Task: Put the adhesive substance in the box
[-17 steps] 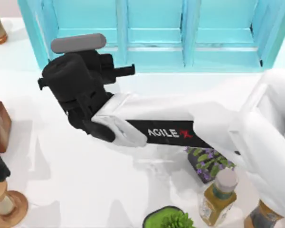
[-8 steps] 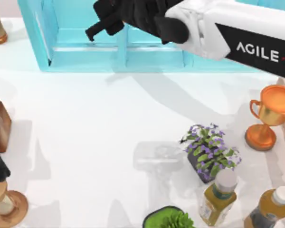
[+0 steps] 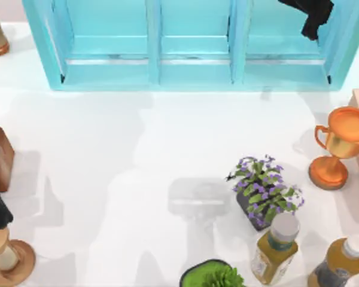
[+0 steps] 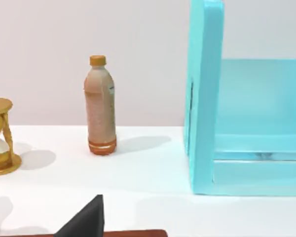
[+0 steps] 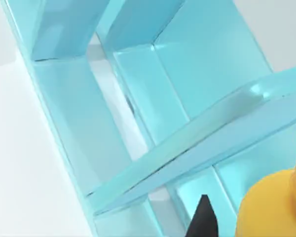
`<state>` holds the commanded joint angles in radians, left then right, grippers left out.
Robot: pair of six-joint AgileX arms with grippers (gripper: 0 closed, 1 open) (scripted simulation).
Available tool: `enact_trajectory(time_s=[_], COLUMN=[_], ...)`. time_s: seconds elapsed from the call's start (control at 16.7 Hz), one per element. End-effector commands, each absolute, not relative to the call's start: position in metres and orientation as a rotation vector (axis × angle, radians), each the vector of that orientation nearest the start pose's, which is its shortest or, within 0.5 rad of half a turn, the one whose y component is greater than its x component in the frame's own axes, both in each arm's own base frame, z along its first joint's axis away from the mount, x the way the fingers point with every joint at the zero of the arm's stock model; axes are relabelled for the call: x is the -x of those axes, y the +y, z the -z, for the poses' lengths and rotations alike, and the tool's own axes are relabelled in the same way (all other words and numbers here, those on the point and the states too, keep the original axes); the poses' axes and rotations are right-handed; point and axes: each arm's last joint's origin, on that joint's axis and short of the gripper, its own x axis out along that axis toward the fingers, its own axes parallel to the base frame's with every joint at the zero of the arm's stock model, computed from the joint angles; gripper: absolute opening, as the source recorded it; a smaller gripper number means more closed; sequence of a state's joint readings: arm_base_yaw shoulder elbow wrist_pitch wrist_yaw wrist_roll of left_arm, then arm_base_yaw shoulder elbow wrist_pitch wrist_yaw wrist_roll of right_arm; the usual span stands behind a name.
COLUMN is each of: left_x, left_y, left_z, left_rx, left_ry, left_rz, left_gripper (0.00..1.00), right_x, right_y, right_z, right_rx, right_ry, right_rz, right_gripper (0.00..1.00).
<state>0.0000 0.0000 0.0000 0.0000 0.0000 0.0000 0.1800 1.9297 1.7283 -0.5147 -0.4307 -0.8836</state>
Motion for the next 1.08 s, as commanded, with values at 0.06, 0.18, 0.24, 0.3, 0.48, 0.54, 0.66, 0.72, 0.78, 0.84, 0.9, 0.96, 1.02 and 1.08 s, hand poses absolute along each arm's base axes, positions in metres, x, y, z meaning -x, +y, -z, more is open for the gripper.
enact_trajectory(time_s=[0.06, 0.18, 0.24, 0.3, 0.48, 0.54, 0.66, 0.72, 0.78, 0.84, 0.9, 0.96, 1.02, 1.08], left_x=[-0.106, -0.106, -0.106, -0.106, -0.106, -0.106, -0.106, -0.106, -0.106, -0.106, -0.106, -0.106, -0.106, -0.106], left_y=[-0.001, -0.001, -0.001, -0.001, -0.001, -0.001, -0.001, -0.001, -0.001, -0.001, -0.001, -0.001, -0.001, -0.001], left_z=[-0.160, -0.160, -0.160, -0.160, -0.160, -0.160, -0.160, -0.160, -0.160, -0.160, -0.160, -0.160, -0.160, -0.160], left_rx=[0.000, 0.000, 0.000, 0.000, 0.000, 0.000, 0.000, 0.000, 0.000, 0.000, 0.000, 0.000, 0.000, 0.000], left_ry=[0.000, 0.000, 0.000, 0.000, 0.000, 0.000, 0.000, 0.000, 0.000, 0.000, 0.000, 0.000, 0.000, 0.000], left_rz=[0.000, 0.000, 0.000, 0.000, 0.000, 0.000, 0.000, 0.000, 0.000, 0.000, 0.000, 0.000, 0.000, 0.000], left_gripper=[1.00, 1.00, 1.00, 1.00, 1.00, 1.00, 1.00, 1.00, 1.00, 1.00, 1.00, 1.00, 1.00, 1.00], right_x=[-0.430, -0.419, -0.411, -0.400, -0.359, -0.343, -0.307, -0.288, -0.269, -0.252, -0.235, -0.221, -0.209, -0.199], right_y=[0.068, 0.011, -0.017, -0.043, -0.115, -0.135, -0.169, -0.183, -0.195, -0.205, -0.212, -0.218, -0.221, -0.224], right_z=[-0.289, -0.274, -0.265, -0.255, -0.221, -0.209, -0.185, -0.174, -0.164, -0.154, -0.146, -0.138, -0.132, -0.128], right_rx=[0.762, 0.785, 0.780, 0.765, 0.657, 0.603, 0.478, 0.410, 0.343, 0.279, 0.219, 0.166, 0.121, 0.085], right_ry=[0.417, 0.427, 0.427, 0.422, 0.386, 0.368, 0.327, 0.306, 0.287, 0.267, 0.250, 0.235, 0.222, 0.212], right_rz=[-0.918, -1.003, -1.040, -1.071, -1.120, -1.117, -1.081, -1.048, -1.009, -0.964, -0.917, -0.875, -0.836, -0.805], right_gripper=[0.00, 0.00, 0.00, 0.00, 0.00, 0.00, 0.00, 0.00, 0.00, 0.00, 0.00, 0.00, 0.00, 0.00])
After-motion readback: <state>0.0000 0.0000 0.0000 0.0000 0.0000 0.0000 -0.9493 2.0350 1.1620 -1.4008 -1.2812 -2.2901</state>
